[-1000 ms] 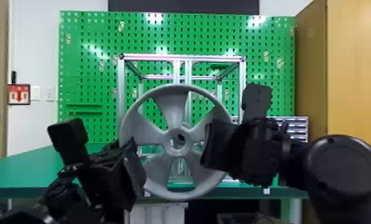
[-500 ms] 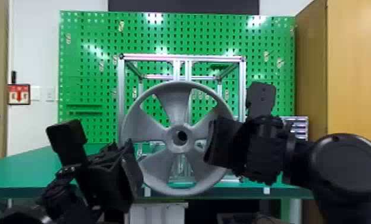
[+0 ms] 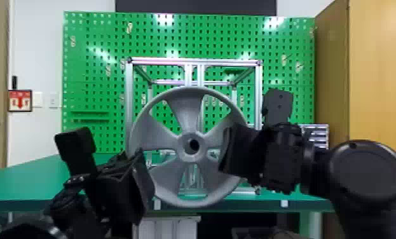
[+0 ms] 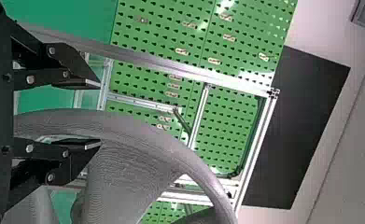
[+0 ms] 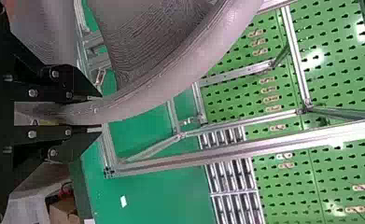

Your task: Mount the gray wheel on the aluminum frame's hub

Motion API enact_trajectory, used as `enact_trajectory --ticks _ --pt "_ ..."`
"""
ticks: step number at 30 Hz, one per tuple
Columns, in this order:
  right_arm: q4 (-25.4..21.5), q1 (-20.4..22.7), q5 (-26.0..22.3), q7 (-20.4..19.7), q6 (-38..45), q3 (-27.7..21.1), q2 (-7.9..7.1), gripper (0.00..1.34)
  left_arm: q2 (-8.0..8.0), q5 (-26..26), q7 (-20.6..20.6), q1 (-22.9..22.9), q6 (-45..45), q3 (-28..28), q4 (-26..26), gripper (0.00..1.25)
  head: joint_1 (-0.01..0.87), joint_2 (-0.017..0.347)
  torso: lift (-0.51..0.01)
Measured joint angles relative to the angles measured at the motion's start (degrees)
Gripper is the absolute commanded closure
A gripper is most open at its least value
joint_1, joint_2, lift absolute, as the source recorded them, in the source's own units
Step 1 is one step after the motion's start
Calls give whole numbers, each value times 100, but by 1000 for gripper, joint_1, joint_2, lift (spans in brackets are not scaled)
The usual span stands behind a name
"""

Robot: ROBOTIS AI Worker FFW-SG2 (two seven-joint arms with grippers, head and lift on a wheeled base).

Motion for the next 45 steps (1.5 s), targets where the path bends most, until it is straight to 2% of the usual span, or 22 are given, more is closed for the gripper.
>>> enact_trajectory --ticks 8,33,45 --pt "150 -82 113 194 -23 -19 0 1162 0 18 -6 -151 -1 -64 136 779 -5 6 -499" --pt "465 -258 459 376 -140 24 0 1162 0 -36 -317 -462 -234 -179 678 779 -5 6 -499" --pt "632 -261 747 669 -278 60 0 1162 -2 -69 -388 -579 -341 -189 995 779 -5 6 -499"
